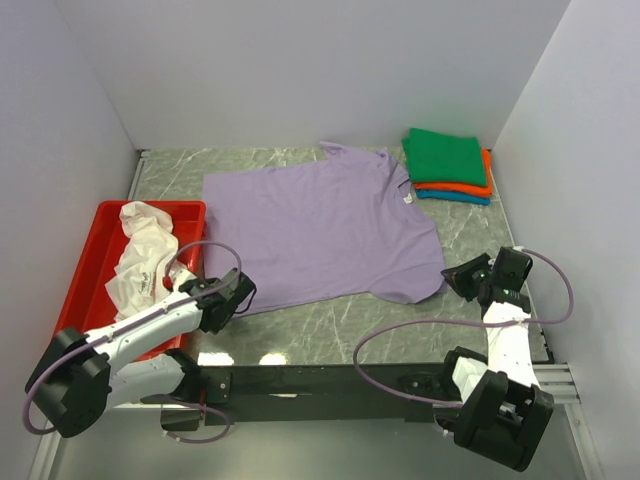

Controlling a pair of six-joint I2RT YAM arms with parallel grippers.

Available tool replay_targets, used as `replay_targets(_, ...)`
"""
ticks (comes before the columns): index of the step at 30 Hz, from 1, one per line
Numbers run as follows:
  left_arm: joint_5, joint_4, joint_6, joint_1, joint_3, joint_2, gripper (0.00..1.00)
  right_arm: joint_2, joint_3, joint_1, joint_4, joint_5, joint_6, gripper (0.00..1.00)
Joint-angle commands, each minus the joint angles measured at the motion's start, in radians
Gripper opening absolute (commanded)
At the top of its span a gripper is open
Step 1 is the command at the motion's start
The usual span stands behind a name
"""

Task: Fold and stack the t-shirts
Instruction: Fold the tshirt

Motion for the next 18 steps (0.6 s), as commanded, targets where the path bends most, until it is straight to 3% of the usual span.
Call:
replay_targets(1, -0.027, -0.061, -0.083, -0.015, 0.025, 0.006, 0.44, 0.006, 0.009, -0.007, 0.038, -0.004, -0.012, 0.25)
replay_targets(14, -0.038, 0.002, -0.091, -0.016, 0.004, 0.087, 0.5, 0.025, 0.005, -0.005, 0.044, -0.004, -0.024, 0.25)
replay_targets(18, -0.056, 0.031, -0.074, -0.016, 0.002, 0.104, 0.43, 0.029, 0.006, -0.005, 0.046, -0.002, -0.026, 0.25)
